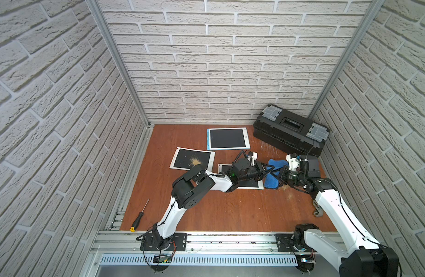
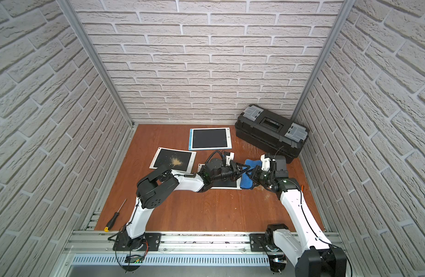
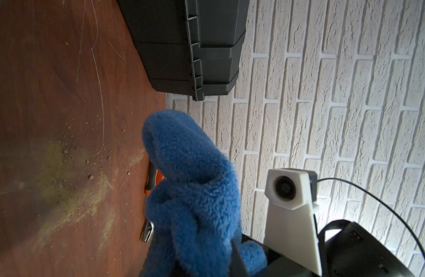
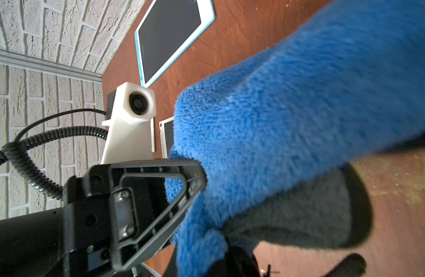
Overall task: Wipe the drawing tablet
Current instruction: Adjust the cleaning item.
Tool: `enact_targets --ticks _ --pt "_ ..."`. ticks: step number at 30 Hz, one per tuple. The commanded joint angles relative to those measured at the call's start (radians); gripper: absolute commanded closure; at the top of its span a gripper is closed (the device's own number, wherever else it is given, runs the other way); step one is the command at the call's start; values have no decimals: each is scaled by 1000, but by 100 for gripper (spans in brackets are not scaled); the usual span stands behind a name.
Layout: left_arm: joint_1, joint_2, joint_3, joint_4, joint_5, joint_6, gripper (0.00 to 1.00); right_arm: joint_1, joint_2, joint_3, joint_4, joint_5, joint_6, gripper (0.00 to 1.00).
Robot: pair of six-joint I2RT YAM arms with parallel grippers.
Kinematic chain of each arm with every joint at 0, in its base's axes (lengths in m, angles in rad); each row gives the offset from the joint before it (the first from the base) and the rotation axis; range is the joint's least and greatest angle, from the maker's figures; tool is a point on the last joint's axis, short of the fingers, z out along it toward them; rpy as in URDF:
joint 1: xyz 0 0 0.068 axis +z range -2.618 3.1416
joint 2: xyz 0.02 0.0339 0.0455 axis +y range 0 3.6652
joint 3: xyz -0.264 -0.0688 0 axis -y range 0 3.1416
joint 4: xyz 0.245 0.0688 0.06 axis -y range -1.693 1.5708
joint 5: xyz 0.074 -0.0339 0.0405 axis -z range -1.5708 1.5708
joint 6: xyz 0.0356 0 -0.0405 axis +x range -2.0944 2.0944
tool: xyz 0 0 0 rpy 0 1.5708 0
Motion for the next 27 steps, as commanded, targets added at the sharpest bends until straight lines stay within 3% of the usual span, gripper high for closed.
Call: enact_targets --ticks 1,4,11,17,24,27 --pt "-36 -67 -10 174 106 0 100 -27 25 53 64 -51 -43 72" --pt "-35 -71 -15 182 106 3 100 -36 43 66 57 -86 -64 48" --pt "15 -121 -105 197 97 19 100 -52 -41 87 -41 32 -111 27" --pt "75 -221 -207 223 100 14 100 -85 -123 39 18 18 -93 24" --pt "90 -210 -215 372 99 -93 100 -86 -110 -71 335 -260 43 24" --pt "83 -180 -181 418 101 -133 100 -86 -115 -85 379 -286 52 19"
